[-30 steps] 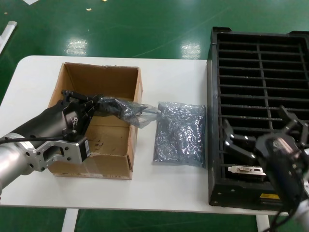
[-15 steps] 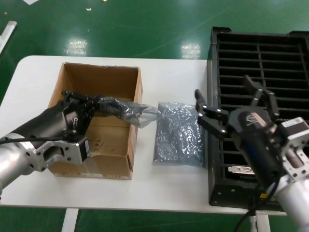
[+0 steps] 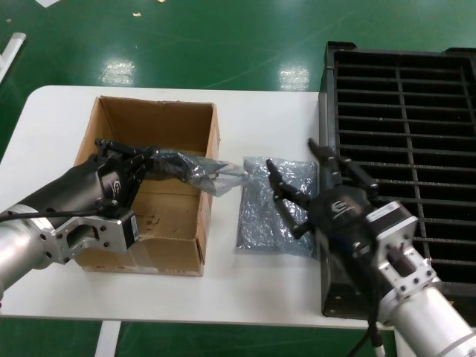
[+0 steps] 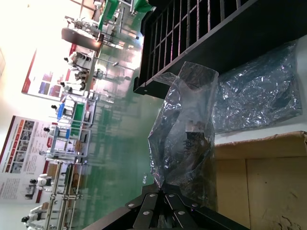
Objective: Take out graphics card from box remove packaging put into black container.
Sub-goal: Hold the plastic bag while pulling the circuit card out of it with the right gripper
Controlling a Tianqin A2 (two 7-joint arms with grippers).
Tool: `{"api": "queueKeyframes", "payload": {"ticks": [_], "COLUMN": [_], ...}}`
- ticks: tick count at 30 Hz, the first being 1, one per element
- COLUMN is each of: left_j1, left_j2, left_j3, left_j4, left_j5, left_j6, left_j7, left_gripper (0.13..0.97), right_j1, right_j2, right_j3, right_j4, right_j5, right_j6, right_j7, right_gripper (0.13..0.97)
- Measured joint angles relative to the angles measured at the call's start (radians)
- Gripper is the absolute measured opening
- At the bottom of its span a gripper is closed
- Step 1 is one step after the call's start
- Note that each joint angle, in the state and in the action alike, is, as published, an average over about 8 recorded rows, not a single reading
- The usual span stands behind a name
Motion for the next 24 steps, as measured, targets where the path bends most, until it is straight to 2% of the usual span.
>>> {"api": "queueKeyframes", "payload": {"ticks": [1,9,16,24], "left_j1": [0.0,0.0,0.0,0.0], "left_j2": [0.0,0.0,0.0,0.0], "left_j3": [0.0,0.0,0.0,0.0], "left_j4": [0.0,0.0,0.0,0.0], "left_j5": [0.0,0.0,0.0,0.0], "left_j6": [0.0,0.0,0.0,0.0], "left_j7": [0.0,0.0,0.0,0.0], "left_gripper": [0.138,0.138,0.138,0.138], "right_j1": [0.004,0.092,0.225,0.331], "right_j2": [0.0,-0.015,-0.008,0.037], "right_j3": [-0.012,-0.118,-0.23,-0.359], "right_j4": [-0.005,-0.088,-0.183,-0.211], "right_j5": [-0.001,0.006,0.055,0.101], "right_j6": [-0.002,-0.022,-0.036,-0.056], "right_j7": [-0.01,-0.073,-0.098,-0.102], "right_gripper": [0.59,0.378,0.268,0.17]}}
